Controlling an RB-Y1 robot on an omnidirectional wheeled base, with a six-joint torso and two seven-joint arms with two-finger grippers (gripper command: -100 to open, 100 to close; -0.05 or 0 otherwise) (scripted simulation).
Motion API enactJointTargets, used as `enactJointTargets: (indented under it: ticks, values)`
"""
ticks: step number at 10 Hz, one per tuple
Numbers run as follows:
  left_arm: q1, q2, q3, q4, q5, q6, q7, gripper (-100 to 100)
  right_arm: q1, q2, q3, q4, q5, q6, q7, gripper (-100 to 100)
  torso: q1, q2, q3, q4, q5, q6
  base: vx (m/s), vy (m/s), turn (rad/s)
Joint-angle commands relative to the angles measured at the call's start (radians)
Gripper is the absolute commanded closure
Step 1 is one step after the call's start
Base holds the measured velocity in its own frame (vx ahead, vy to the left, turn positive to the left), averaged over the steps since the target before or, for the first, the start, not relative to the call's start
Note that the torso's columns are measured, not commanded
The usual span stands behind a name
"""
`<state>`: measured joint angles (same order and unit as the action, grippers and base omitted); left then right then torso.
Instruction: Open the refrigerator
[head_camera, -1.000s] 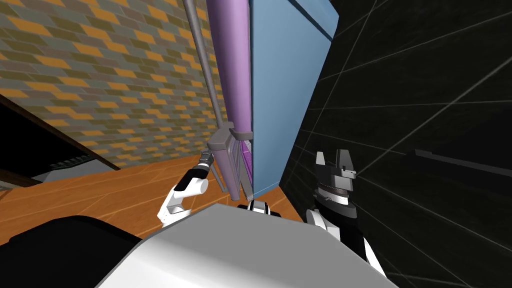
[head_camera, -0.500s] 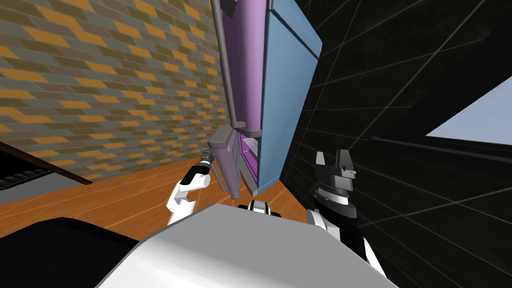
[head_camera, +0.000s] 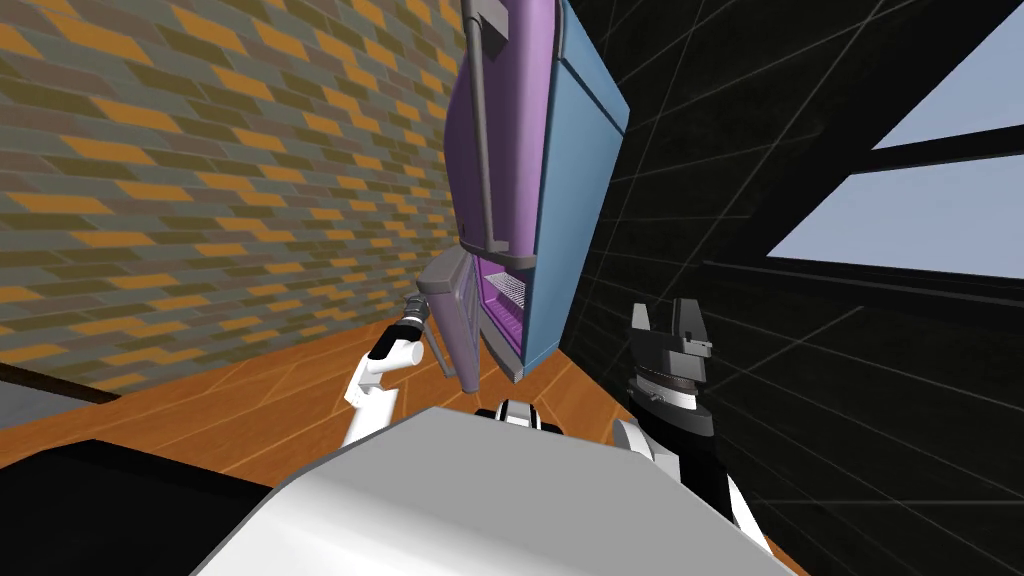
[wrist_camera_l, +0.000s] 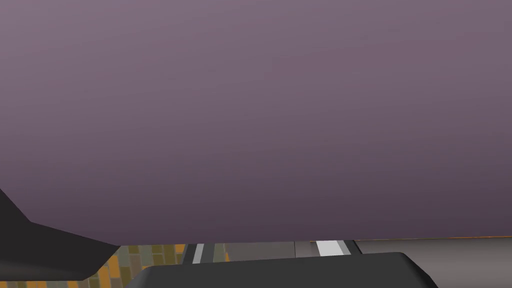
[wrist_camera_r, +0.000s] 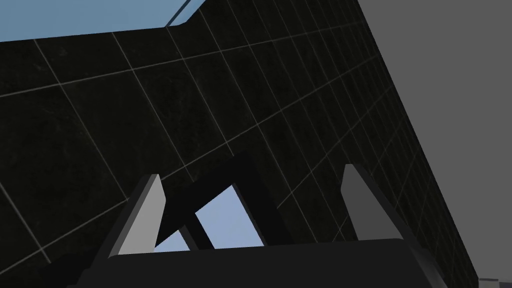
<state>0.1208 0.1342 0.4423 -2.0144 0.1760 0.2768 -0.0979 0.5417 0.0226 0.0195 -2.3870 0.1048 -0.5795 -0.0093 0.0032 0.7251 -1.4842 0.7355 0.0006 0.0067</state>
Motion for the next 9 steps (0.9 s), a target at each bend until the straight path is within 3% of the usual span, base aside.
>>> enactJointTargets:
  ticks: [1, 3, 4, 6, 9]
  values:
    - [-0.068, 0.006, 0.022, 0.061, -0.008, -0.001, -0.002, 100, 0.000, 0.000, 0.000, 0.000, 0.000, 0.000, 0.000, 0, 0.001, 0.003, 0.001, 0.000, 0.001, -0.004, -0.204, 0.239, -0.247]
    - [-0.069, 0.006, 0.022, 0.061, -0.008, -0.001, -0.002, 100, 0.000, 0.000, 0.000, 0.000, 0.000, 0.000, 0.000, 0, -0.001, 0.006, 0.004, 0.001, 0.001, -0.004, -0.209, 0.193, -0.142]
    - [-0.112, 0.011, 0.037, 0.104, -0.013, -0.001, -0.003, 100, 0.000, 0.000, 0.000, 0.000, 0.000, 0.000, 0.000, 0, -0.005, 0.011, 0.008, 0.000, 0.001, -0.010, -0.206, 0.166, -0.253]
    - [-0.115, 0.014, 0.036, 0.096, -0.012, -0.003, -0.002, 100, 0.000, 0.000, 0.000, 0.000, 0.000, 0.000, 0.000, 0, 0.000, 0.017, 0.012, 0.001, 0.003, -0.011, -0.159, 0.156, -0.134]
    - [-0.115, 0.043, -0.003, 0.102, 0.012, -0.010, 0.005, 100, 0.001, 0.000, 0.000, 0.000, 0.000, 0.000, 0.000, 0, 0.000, 0.011, 0.006, 0.004, -0.001, -0.006, -0.074, 0.261, -0.065]
